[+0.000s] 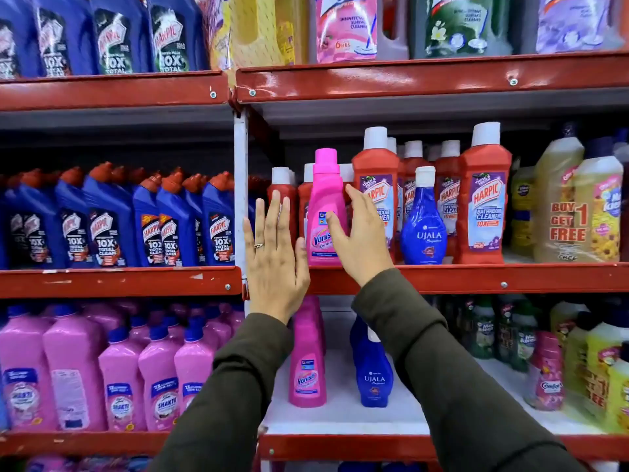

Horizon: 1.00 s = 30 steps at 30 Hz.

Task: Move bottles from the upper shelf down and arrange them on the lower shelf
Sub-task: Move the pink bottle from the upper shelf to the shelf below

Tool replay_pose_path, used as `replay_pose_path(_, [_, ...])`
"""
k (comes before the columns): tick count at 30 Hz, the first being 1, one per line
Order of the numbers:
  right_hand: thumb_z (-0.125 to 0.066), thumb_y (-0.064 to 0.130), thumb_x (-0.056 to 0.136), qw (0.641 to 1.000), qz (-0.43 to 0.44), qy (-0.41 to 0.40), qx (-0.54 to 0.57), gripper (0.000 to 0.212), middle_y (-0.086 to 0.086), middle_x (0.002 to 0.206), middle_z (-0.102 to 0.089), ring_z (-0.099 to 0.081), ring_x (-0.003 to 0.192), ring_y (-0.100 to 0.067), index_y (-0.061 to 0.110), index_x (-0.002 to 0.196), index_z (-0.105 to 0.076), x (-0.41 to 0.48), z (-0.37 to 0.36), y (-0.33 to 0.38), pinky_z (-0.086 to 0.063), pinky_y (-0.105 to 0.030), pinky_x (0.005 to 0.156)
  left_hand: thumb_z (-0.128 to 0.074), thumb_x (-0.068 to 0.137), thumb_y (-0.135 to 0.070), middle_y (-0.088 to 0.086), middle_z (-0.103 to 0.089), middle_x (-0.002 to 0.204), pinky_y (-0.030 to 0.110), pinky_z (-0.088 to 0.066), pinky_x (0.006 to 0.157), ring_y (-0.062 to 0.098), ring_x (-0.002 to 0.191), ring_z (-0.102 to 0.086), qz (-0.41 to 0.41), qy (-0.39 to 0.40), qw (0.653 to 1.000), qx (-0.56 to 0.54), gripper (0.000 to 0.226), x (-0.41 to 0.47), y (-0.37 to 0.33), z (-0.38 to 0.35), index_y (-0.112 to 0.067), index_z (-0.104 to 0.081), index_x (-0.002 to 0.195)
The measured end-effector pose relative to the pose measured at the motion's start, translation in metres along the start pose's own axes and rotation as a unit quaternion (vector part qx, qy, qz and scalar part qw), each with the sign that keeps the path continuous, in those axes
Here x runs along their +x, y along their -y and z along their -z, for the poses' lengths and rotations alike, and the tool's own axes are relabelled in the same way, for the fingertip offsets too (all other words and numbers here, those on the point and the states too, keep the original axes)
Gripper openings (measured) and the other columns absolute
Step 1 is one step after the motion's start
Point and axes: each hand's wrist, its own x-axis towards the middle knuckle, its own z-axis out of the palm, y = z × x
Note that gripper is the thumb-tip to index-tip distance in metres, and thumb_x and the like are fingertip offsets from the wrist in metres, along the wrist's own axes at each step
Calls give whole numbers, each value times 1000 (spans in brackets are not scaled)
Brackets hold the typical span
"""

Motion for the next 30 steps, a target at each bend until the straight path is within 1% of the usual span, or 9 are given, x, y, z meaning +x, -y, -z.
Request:
replay_pose_path(3, [-52, 21, 97, 1000, -25, -2, -11, 57, -19, 146, -48, -46, 135, -31, 3, 148, -35, 15, -9, 4, -35, -38, 114, -34, 102, -25, 6, -12, 172, 51, -9, 129, 21, 160, -3, 10, 34, 999, 2, 64, -3, 14, -13, -10, -17, 162])
replay_pose_path(7, [-47, 23, 99, 998, -55, 0, -32, 55, -21, 138, -55, -54, 125, -34, 4, 148, -33, 20, -15, 9, -42, -43, 106, -32, 99, -27, 6, -13, 172, 52, -12, 128, 22, 160, -5, -14, 76, 997, -1, 66, -13, 21, -31, -11, -20, 162])
replay_pose_path(10, [-48, 23, 99, 997, -71, 3, -31, 48, -21, 131, -59, -56, 120, -33, 2, 142, -41, 23, -16, 9, -42, -35, 98, -26, 103, -31, 6, -13, 172, 50, -10, 129, 23, 160, -5, -22, 68, 997, 25, 63, -14, 23, -36, -11, -19, 162])
replay_pose_path(14, [-55, 20, 97, 994, -100, 31, 23, 36, -15, 122, -64, -60, 112, -27, 3, 128, -53, 29, -14, 7, -40, -23, 85, -21, 105, -32, 8, -10, 172, 45, -4, 130, 24, 160, -3, -32, 62, 996, 52, 62, -17, 25, -39, -10, -15, 162])
replay_pose_path(16, [-58, 19, 95, 991, -116, 37, 54, 35, -12, 120, -65, -61, 107, -22, 4, 127, -54, 31, -12, 7, -44, -25, 85, -19, 105, -33, 8, -8, 172, 44, -1, 130, 23, 160, -2, -26, 59, 996, 56, 62, -17, 25, -41, -10, -13, 163])
replay_pose_path(19, [-61, 21, 94, 980, -160, 57, 103, 44, -12, 124, -63, -64, 107, -23, 6, 133, -47, 35, -13, 5, -54, -37, 91, -19, 105, -33, 8, -7, 172, 45, -2, 130, 24, 160, -2, -28, 59, 996, 62, 62, -17, 27, -41, -11, -13, 163])
replay_pose_path(22, [-64, 19, 93, 956, -210, 82, 189, 50, -13, 126, -60, -66, 105, -24, 8, 136, -41, 38, -13, 4, -58, -36, 86, -22, 106, -32, 8, -8, 172, 48, -7, 130, 25, 160, -5, -30, 60, 996, 58, 61, -16, 28, -42, -11, -13, 163])
replay_pose_path(25, [-67, 20, 91, 951, -215, 78, 210, 52, -14, 127, -61, -67, 109, -27, 9, 135, -43, 38, -13, 1, -58, -41, 90, -20, 106, -33, 9, -9, 172, 49, -8, 129, 25, 159, -6, -32, 62, 996, 56, 61, -17, 28, -42, -11, -14, 163])
replay_pose_path(30, [-68, 28, 89, 946, -210, 38, 243, 46, -11, 121, -67, -70, 103, -25, 11, 129, -53, 40, -17, 8, -58, -47, 90, -21, 105, -31, 9, -8, 172, 49, -9, 129, 23, 160, -3, -17, 65, 998, 12, 62, -14, 24, -35, -9, -14, 162])
